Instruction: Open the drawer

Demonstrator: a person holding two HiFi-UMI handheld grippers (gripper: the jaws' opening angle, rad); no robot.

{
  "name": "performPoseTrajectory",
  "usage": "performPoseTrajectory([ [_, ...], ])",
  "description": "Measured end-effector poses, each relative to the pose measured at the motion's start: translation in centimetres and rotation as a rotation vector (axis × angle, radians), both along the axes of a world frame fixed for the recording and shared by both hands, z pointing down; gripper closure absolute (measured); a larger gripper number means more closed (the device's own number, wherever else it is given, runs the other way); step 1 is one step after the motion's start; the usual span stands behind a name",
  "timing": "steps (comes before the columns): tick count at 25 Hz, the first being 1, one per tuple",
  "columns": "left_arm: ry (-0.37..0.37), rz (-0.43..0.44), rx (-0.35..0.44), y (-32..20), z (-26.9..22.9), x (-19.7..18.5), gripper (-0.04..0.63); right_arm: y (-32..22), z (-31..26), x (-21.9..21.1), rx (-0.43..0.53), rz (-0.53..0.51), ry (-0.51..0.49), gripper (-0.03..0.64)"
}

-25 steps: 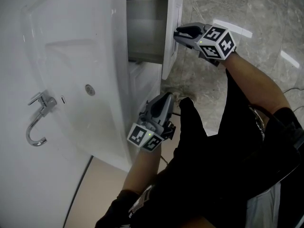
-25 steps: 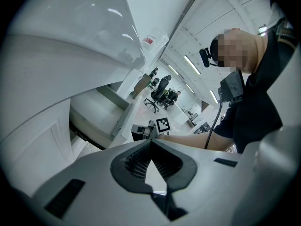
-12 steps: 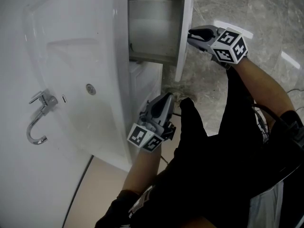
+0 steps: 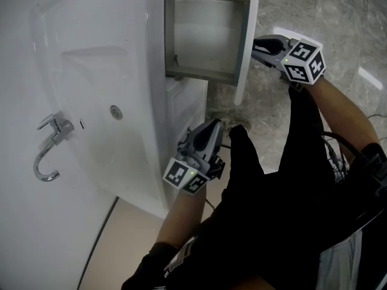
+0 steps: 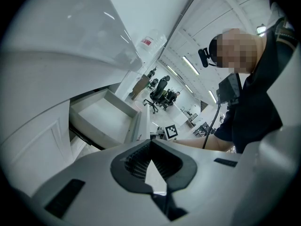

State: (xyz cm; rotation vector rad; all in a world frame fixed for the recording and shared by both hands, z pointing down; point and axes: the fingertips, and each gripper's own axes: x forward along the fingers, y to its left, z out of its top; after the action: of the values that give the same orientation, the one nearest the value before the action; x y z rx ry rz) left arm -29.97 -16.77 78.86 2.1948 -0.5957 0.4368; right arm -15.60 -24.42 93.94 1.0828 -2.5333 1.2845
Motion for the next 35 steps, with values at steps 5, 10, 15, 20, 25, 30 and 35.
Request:
performPoseTrajectory([
  [5, -0.002, -0.003, 0.002, 0.3, -0.1, -0.3, 0.595, -0.1, 0.0, 0.1, 0.001, 0.010, 0.002, 0.494],
  [10, 0.013, -0.010, 0.012, 0.5, -1.3, -0.2, 0.595, -0.2, -0.1, -0.1, -0.019, 0.030, 0.019, 0.494],
  [15, 0.031, -0.032, 0.038, 0.7, -4.3, -0.6, 0.595, 0.4, -0.1, 0.1, -0.075, 0.002, 0.080, 0.456],
  [20, 0.068, -0.096, 0.108, -0.1, -9.4, -3.3, 0.595, -0.2, -4.7, 1.7, -0.023, 0.002, 0.212, 0.451],
  [25, 0.095, -0.175, 0.187, -0.6, -16.9, -7.1, 0.595, -1.1, -13.5, 2.8, 0.053, 0.023, 0.306, 0.452],
  [30, 0.128, -0.293, 0.344, -3.7, -25.1, -11.8, 0.595, -6.1, -24.9, 1.9, 0.201, 0.029, 0.324, 0.455],
  [35, 0.153, -0.397, 0.473, -5.0, -34.2, -16.6, 0.595, -9.7, -37.7, -2.8, 0.379, -0.016, 0.276, 0.521],
])
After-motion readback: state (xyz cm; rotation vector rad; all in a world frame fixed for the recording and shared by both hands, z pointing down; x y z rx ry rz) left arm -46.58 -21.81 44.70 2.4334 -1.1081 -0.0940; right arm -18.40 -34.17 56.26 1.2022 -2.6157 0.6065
